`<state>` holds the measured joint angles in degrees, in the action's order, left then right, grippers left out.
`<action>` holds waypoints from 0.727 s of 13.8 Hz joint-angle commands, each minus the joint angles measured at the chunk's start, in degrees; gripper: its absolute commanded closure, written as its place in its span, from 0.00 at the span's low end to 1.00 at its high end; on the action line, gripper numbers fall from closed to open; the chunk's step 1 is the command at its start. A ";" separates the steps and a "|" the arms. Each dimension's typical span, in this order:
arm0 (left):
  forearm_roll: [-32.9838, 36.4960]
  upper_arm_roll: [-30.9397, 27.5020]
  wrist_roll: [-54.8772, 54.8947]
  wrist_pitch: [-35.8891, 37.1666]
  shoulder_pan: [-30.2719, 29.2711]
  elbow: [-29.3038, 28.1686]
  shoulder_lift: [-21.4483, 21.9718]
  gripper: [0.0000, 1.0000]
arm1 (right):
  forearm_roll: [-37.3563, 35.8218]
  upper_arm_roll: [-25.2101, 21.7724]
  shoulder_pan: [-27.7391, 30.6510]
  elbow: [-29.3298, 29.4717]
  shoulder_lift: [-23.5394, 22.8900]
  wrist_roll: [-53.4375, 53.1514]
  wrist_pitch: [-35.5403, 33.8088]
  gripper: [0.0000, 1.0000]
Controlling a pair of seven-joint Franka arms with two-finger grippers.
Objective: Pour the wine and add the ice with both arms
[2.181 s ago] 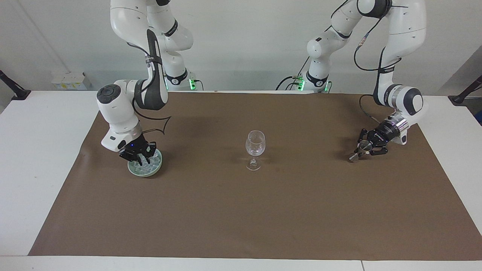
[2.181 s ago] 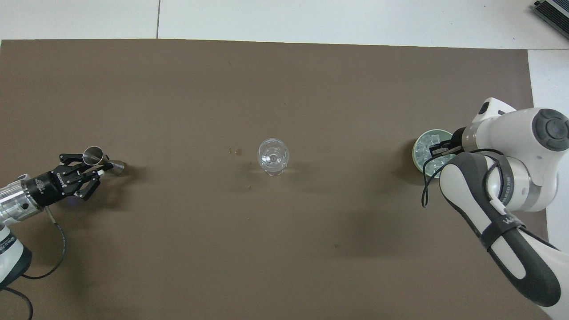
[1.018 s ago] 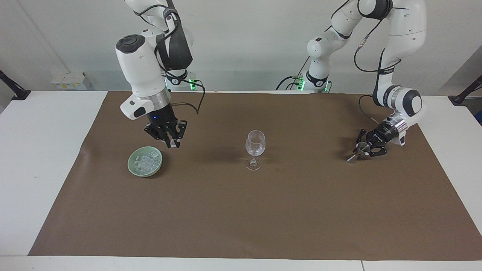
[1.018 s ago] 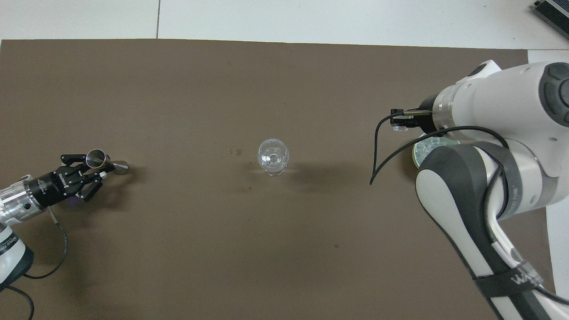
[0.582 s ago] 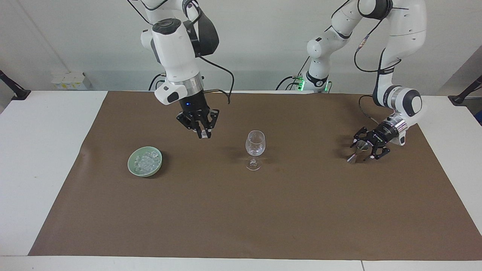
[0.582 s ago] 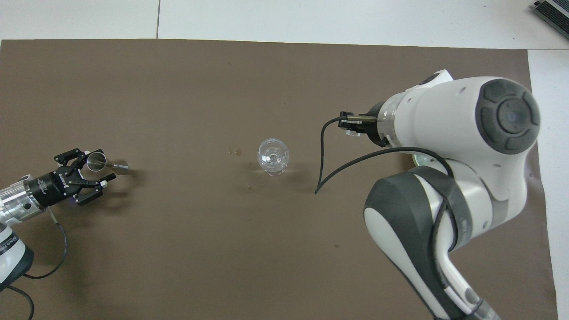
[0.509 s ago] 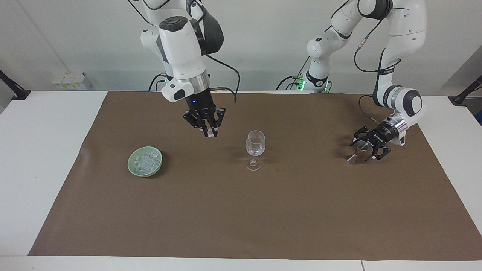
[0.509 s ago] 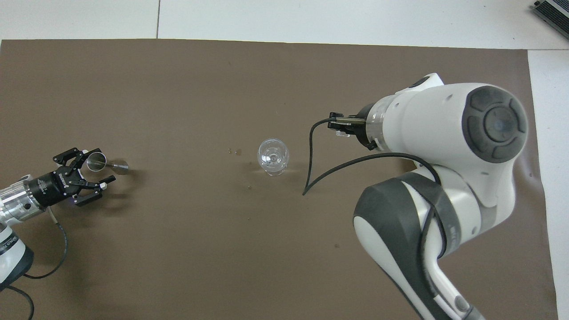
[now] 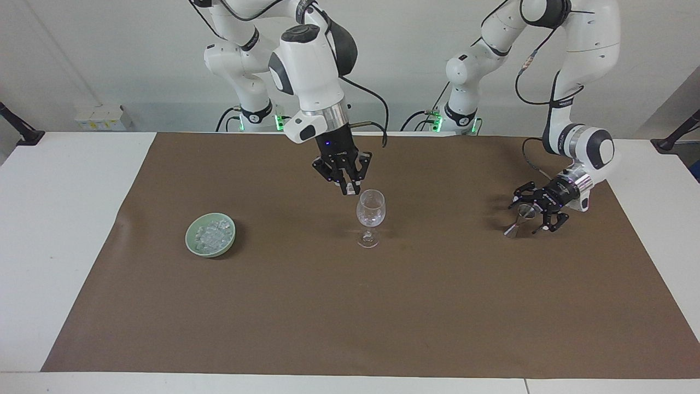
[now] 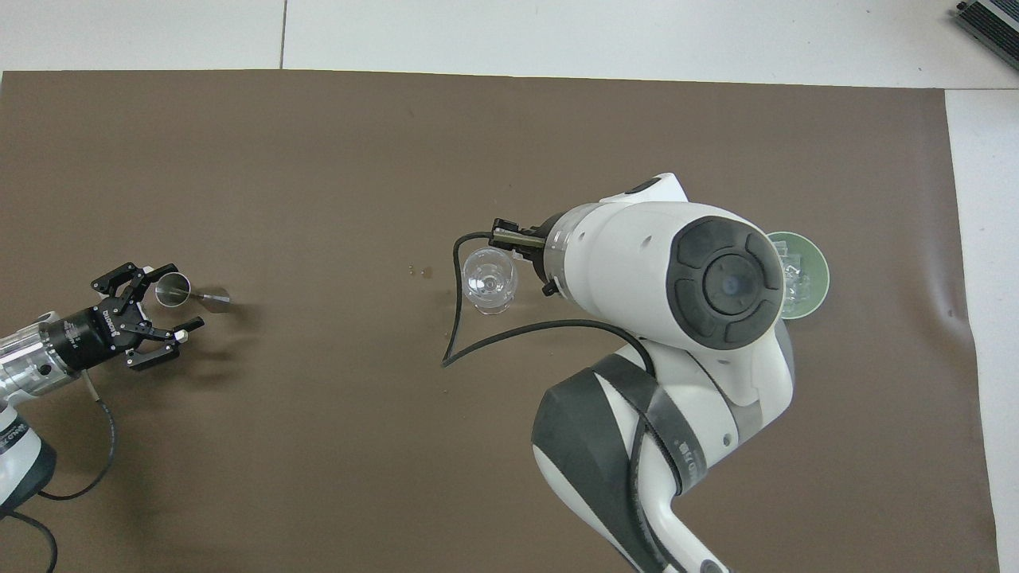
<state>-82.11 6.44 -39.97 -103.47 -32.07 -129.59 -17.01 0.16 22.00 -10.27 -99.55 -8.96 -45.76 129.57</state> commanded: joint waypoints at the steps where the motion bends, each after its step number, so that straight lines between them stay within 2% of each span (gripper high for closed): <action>1: 0.19 0.32 -2.74 2.48 -0.98 0.57 0.83 0.00 | -2.00 1.90 -0.44 1.37 -2.11 -4.07 1.38 1.00; 10: 0.19 0.41 -5.91 3.63 -1.16 0.92 2.33 0.00 | -6.66 2.52 -1.77 1.02 -4.66 -7.85 3.93 1.00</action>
<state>-82.11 6.45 -43.81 -101.10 -32.35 -128.50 -15.67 -4.96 23.93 -12.20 -99.44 -12.50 -51.73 132.56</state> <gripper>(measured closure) 0.000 0.736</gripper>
